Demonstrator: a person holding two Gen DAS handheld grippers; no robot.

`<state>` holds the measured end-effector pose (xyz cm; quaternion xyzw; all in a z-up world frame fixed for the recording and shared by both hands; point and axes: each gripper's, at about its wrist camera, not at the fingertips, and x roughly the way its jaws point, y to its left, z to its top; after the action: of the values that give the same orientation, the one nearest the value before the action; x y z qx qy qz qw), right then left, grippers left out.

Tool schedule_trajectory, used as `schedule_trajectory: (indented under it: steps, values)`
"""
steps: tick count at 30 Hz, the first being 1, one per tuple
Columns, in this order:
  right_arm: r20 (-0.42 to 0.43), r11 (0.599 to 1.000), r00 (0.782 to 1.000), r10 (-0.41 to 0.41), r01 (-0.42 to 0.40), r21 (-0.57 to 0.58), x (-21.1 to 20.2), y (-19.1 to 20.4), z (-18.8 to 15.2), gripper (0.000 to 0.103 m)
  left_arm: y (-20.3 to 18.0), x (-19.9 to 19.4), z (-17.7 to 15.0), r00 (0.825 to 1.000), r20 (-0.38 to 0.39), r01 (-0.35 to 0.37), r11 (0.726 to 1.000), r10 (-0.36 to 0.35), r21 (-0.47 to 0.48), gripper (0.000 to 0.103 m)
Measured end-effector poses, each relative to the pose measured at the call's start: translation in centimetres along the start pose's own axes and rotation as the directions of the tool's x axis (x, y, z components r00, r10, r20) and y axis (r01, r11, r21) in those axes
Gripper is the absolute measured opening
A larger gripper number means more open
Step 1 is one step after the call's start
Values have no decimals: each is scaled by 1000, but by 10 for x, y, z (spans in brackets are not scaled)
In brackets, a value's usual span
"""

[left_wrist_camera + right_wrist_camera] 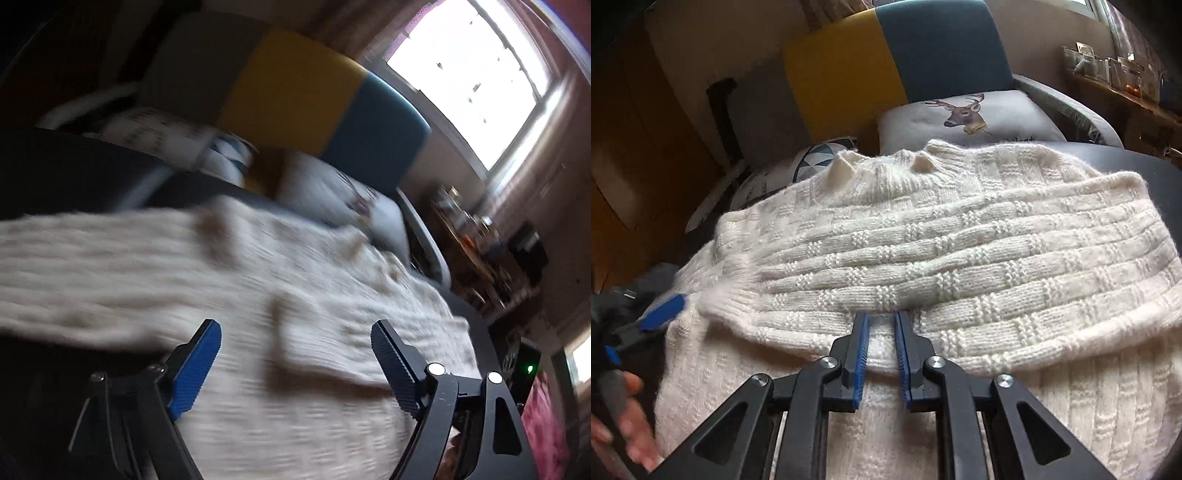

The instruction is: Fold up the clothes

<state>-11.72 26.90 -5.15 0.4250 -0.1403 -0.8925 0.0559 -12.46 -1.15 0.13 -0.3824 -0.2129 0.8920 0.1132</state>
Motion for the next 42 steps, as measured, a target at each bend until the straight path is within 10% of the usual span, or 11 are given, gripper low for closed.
schedule_trajectory:
  steps: [6, 13, 17, 25, 27, 29, 33, 42]
  values:
    - [17, 997, 998, -63, 64, -51, 8, 14, -1, 13, 108, -55, 21, 980, 58, -169, 948, 191, -268, 87]
    - [24, 997, 998, -58, 59, -47, 3, 10, -3, 13, 227, -116, 10, 897, -12, -362, 719, 441, -593, 87]
    - [26, 999, 999, -36, 37, -28, 4, 7, -3, 13, 270, -127, -2, 914, -48, -313, 628, 402, -713, 87]
    - [29, 999, 999, -37, 38, -28, 4, 8, -3, 13, 278, -116, 2, 952, 66, -145, 633, 298, -760, 91]
    - [30, 999, 999, -33, 34, -24, 4, 7, -3, 13, 276, -113, 5, 948, 69, -157, 647, 310, -746, 81]
    - [30, 999, 999, -28, 29, -19, 4, 6, -3, 13, 274, -109, 8, 925, 27, -247, 654, 379, -715, 46]
    - [31, 1000, 999, -19, 19, -11, 5, 5, -3, 13, 275, -103, 9, 895, -24, -354, 677, 446, -645, 10]
    - [33, 1000, 999, 2, -2, 8, 5, 2, -4, 13, 261, -117, 24, 920, 73, -264, 749, 384, -608, 5]
